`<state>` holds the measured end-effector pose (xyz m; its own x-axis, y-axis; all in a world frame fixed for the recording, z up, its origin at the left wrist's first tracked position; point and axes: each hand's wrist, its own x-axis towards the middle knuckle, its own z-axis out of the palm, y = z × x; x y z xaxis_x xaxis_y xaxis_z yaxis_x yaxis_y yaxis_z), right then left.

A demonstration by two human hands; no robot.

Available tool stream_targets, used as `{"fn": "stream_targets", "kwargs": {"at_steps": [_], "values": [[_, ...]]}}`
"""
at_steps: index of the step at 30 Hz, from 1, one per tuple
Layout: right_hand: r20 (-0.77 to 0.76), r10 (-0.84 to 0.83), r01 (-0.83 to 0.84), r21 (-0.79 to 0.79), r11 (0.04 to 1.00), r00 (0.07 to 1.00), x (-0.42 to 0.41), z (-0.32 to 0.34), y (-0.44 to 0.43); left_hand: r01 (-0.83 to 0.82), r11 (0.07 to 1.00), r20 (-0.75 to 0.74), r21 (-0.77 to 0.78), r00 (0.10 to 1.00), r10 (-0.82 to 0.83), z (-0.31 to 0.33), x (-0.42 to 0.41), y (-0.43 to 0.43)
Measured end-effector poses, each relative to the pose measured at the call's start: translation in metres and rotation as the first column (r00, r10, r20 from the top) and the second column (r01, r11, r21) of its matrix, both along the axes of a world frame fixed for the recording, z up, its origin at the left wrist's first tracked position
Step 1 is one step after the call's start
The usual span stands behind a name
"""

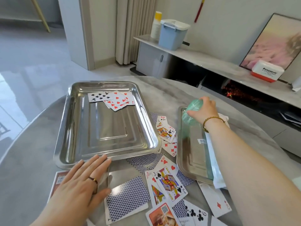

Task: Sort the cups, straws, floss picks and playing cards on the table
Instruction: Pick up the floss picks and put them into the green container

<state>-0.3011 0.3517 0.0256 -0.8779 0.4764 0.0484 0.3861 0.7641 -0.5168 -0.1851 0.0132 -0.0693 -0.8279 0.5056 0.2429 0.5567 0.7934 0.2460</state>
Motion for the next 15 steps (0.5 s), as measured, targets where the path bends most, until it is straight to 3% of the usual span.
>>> {"fn": "stream_targets", "kwargs": {"at_steps": [3,6,8,12,15], "values": [[-0.143,0.015,-0.033,-0.120,0.992,0.990,0.033,0.013,-0.032,-0.041,0.984,-0.089,0.171,0.994,0.057,0.013,0.004,0.009],[-0.126,0.128,-0.157,-0.259,0.953,0.984,0.092,0.022,-0.086,-0.055,0.931,-0.129,0.361,0.986,0.109,0.034,0.019,0.011],[-0.034,0.230,-0.229,-0.321,0.919,0.973,0.124,0.020,-0.117,-0.061,0.896,-0.043,0.440,0.995,0.089,0.043,0.028,0.015],[0.055,0.391,-0.348,-0.356,0.867,0.919,0.187,0.014,-0.172,-0.170,0.874,0.320,0.455,0.947,0.018,0.061,0.060,0.028],[0.091,0.396,-0.367,-0.235,0.900,0.914,0.215,0.012,-0.190,-0.173,0.891,0.415,0.420,0.910,-0.019,0.059,0.077,0.032]]}}
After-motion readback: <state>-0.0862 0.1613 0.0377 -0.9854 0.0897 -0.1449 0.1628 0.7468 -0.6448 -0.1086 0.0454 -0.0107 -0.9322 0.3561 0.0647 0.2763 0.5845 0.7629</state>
